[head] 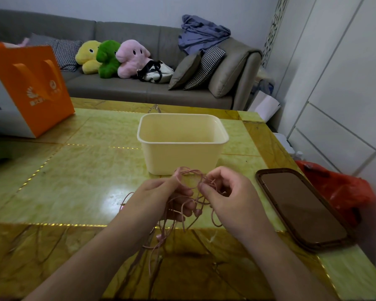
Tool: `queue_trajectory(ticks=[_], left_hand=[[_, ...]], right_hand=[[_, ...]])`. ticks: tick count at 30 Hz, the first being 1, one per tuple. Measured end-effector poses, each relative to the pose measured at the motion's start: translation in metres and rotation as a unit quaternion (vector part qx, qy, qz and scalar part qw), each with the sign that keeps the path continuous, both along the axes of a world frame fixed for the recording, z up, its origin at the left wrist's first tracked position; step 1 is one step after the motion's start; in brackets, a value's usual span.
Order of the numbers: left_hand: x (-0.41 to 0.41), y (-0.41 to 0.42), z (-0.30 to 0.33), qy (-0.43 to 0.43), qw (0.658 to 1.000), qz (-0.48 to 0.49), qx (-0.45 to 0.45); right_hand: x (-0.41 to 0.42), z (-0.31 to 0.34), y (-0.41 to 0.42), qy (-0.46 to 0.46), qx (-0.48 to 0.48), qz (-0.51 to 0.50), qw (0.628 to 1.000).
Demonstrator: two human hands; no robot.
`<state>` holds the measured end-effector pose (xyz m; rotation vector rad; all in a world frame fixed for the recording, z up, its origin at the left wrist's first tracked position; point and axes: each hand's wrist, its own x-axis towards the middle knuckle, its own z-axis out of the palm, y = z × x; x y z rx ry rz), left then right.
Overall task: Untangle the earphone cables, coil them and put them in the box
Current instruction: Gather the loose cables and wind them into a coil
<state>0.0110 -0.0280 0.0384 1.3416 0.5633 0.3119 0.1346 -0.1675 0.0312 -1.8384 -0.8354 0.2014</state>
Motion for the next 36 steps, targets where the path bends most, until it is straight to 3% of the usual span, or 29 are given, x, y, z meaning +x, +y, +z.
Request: queue_trajectory(ticks=[4,9,15,20,25,31,36], left_hand=[[0.002,0.004,-0.002,0.017,0.999,0.009,-0.047],[0.006,0.008,0.000,0.059,0.991,-0.080,-0.091],[-0.002,0.001,-0.008,0.051,0.992,-0.086,0.070],[-0.002,0.000,-0.008,0.054,0.984,-0.116,0.123],[-0.004,-0.005,-0.011,0.043,0.975,-0.127,0.175],[-0.003,-0.006,-0.006,-0.003,0.982,-0.075,0.172],[-0.005,0.002,-0.001,-0.039,0.995,-0.068,0.068]], right_hand=[[-0.001,0.003,0.000,0.032,0.012,0.021,0.999],[0.000,0.003,-0.001,0.055,0.009,0.004,0.998],[0.000,0.001,0.000,0.071,0.026,-0.008,0.997],[0.002,0.002,0.001,0.125,0.057,-0.007,0.990],[0.001,0.002,0.001,0.121,0.037,-0.015,0.992],[-0.001,0.000,0.000,0.071,0.005,-0.004,0.997],[0.001,0.000,-0.002,0.025,0.005,-0.030,0.999]])
